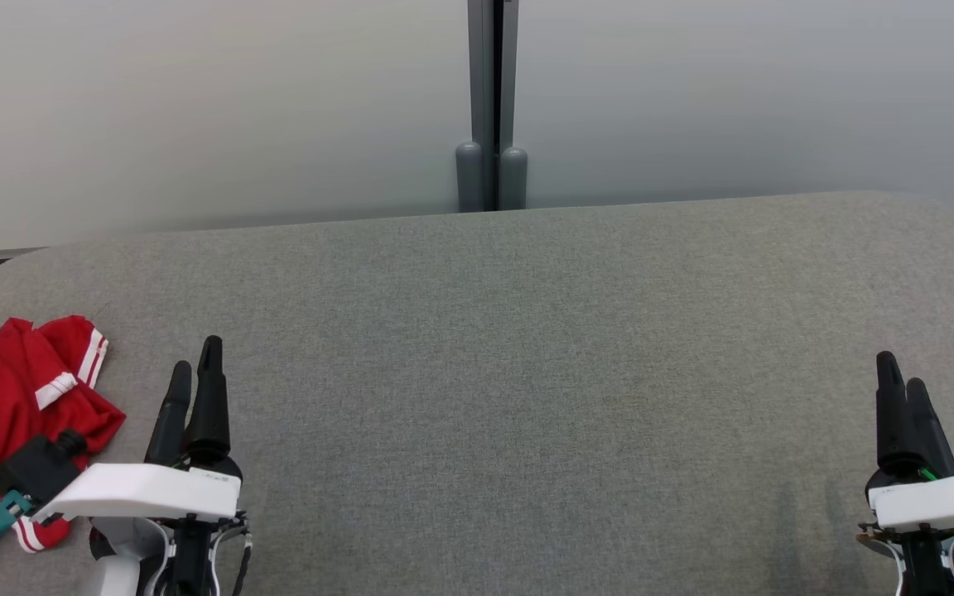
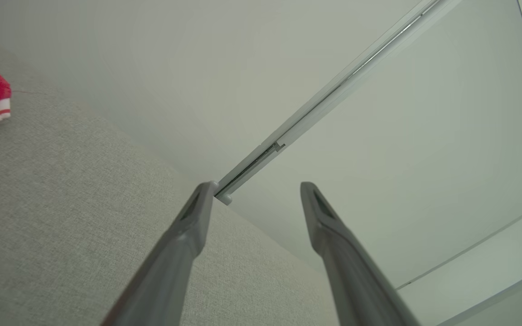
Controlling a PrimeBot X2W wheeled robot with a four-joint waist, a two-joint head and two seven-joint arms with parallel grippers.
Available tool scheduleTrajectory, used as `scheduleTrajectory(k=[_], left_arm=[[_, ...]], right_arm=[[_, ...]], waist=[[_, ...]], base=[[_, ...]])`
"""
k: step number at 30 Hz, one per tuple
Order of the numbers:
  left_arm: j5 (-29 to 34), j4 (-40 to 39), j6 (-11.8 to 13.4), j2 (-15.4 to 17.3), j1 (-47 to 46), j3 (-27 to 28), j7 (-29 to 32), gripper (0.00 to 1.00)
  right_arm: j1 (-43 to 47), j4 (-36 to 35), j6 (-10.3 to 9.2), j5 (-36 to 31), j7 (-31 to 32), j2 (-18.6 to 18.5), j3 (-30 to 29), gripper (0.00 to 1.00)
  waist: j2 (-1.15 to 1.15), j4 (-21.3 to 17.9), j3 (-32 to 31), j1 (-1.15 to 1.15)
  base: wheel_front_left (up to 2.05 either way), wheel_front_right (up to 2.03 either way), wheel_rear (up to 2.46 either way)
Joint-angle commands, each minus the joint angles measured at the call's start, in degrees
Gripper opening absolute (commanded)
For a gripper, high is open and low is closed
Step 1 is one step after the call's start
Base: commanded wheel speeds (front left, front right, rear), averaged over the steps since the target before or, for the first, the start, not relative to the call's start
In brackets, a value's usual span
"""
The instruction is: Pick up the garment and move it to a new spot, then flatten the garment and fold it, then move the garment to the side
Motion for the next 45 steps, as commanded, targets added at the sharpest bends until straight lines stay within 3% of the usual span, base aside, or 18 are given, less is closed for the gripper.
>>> scheduleTrajectory(k=[1,18,45], left_arm=[[3.1,-0.6,-0.2,0.5,-2.2,0.0,-0.7,1.00],[17.7,-0.2,-0.2,0.5,-1.8,-1.2,-3.5,1.00],[33.7,5.3,0.0,0.3,-0.8,-2.6,-7.4,1.00]], right_arm=[[-1.7,-0.3,0.01,-2.6,-0.9,-0.9,0.4,1.00],[-2.7,2.4,0.01,-13.7,-3.7,-2.4,3.3,1.00],[-2.1,7.0,0.01,-27.0,-7.6,-3.7,7.1,1.00]], waist=[[0.00,0.0,0.0,0.00],[0.00,0.0,-0.4,0.00],[0.00,0.3,-1.4,0.00]], base=[[0.00,0.00,0.00],[0.00,0.00,0.00],[0.00,0.00,0.00]])
